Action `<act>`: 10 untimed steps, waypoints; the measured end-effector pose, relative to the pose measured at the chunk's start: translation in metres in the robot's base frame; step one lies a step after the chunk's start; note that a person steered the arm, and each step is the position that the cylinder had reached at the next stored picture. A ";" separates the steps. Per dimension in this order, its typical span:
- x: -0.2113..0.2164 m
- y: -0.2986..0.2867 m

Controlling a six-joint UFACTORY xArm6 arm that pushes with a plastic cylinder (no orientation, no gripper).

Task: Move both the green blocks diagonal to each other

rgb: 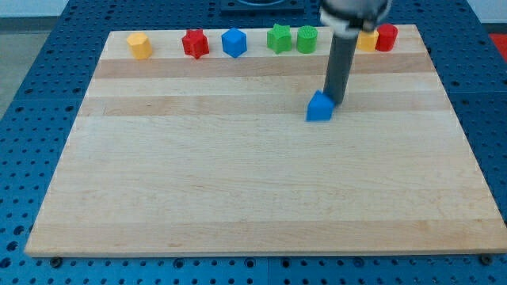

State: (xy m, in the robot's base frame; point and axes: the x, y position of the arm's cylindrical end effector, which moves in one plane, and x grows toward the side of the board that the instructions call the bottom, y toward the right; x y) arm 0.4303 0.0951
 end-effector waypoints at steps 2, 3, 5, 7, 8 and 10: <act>0.016 -0.011; -0.062 -0.012; -0.155 -0.013; -0.157 -0.007; -0.148 0.043; -0.238 0.023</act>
State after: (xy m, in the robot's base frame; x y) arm 0.1926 0.1177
